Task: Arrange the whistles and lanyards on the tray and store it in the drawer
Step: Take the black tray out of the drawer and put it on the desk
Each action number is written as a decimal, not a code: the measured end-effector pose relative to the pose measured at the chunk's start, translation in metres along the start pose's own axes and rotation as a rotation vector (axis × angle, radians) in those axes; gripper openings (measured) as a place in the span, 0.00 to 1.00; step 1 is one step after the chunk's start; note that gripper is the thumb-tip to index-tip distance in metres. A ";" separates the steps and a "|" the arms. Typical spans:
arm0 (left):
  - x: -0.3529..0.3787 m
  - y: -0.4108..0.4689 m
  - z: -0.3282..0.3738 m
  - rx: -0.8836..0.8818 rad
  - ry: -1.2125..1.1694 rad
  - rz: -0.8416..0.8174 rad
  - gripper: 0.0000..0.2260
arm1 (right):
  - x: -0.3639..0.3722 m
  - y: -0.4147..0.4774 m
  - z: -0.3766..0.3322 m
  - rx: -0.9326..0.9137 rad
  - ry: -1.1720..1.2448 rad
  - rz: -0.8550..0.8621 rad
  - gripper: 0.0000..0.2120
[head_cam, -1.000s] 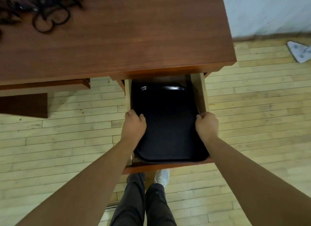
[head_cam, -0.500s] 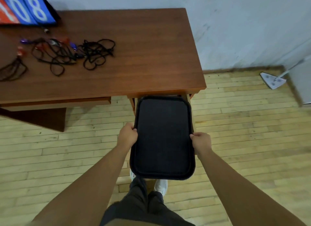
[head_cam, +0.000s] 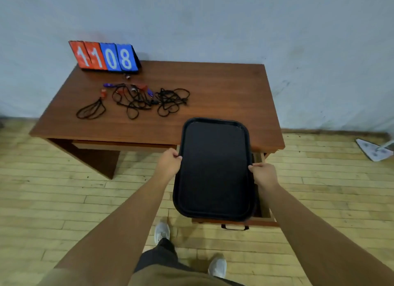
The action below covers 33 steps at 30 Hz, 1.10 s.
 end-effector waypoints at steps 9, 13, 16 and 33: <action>-0.079 0.089 -0.059 -0.037 -0.010 0.014 0.12 | 0.119 0.009 -0.062 -0.044 -0.103 -0.062 0.07; -0.095 0.147 -0.077 -0.031 0.037 -0.066 0.13 | 0.170 0.019 -0.057 0.073 -0.085 -0.029 0.07; -0.096 0.187 -0.078 0.016 0.082 -0.142 0.12 | 0.197 0.028 -0.049 0.164 -0.004 0.023 0.06; -0.085 0.270 -0.107 0.011 0.072 -0.243 0.17 | 0.292 0.018 0.004 0.521 0.489 -0.011 0.08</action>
Point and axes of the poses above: each hand's wrist, its own y-axis towards the middle knuckle, its own x-axis out of the palm, z = x × y, the point moved 7 cm from there along y, towards the middle knuckle, and after that the axes turned 1 degree about x, right-handed, at the moved point
